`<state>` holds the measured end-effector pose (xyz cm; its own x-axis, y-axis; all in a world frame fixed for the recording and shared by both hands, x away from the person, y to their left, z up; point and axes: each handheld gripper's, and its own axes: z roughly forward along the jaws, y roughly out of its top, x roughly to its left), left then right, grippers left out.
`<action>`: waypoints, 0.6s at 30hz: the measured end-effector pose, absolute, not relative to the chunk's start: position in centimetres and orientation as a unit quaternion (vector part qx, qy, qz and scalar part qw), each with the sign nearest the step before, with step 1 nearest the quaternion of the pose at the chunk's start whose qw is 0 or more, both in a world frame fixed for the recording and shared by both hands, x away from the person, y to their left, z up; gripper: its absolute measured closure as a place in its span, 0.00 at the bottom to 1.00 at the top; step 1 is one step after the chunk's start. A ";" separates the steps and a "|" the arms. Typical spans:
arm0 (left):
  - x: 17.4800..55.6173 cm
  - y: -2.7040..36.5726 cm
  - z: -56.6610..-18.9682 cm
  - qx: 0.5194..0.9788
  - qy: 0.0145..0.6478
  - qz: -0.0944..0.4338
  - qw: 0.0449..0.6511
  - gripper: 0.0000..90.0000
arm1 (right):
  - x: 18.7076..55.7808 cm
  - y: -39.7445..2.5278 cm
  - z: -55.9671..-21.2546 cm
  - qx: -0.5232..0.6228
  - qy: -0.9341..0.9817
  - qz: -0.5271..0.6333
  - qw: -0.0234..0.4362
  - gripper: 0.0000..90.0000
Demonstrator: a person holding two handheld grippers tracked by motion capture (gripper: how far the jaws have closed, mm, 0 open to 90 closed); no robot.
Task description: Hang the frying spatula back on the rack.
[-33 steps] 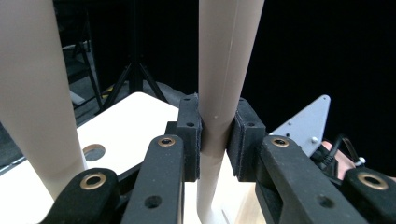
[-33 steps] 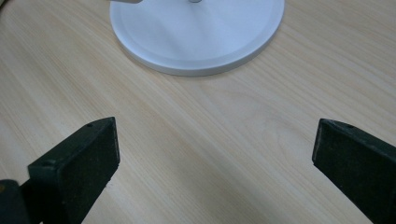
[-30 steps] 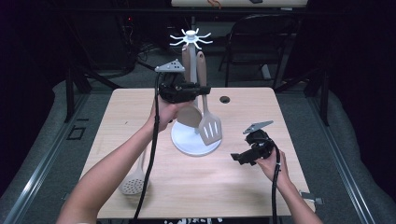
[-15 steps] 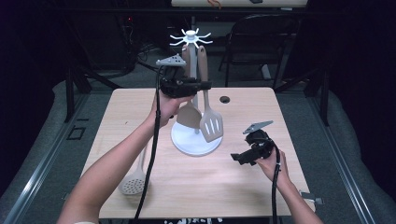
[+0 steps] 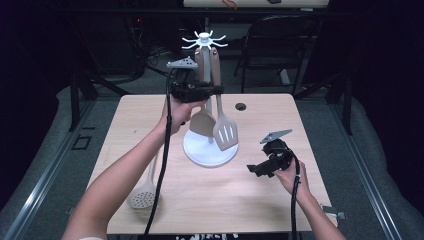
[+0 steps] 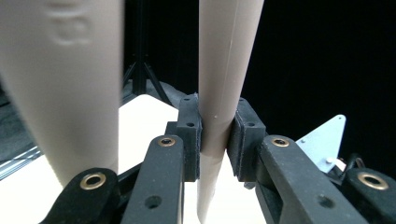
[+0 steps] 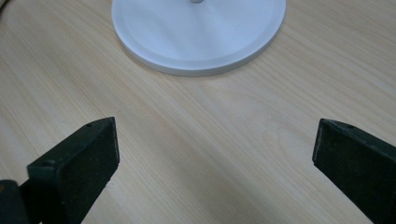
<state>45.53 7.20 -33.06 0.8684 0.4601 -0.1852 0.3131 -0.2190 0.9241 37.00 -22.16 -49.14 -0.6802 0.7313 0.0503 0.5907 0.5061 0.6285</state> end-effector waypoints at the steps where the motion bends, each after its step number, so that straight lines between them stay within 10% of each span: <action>1: 45.6 7.2 -33.1 0.778 0.249 0.066 0.573 0.85 | 37.0 -22.2 -49.2 0.384 0.860 0.316 0.111 0.00; 18: 45.4 7.2 -33.5 0.773 0.268 0.100 0.566 0.83 | 37.0 -22.1 -49.2 0.382 0.862 0.313 0.113 0.00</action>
<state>45.37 7.17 -33.53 0.8361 0.5282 -0.1479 0.3011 -0.2166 0.9287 37.01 -22.13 -49.16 -0.6819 0.7301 0.0450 0.5884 0.5109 0.6268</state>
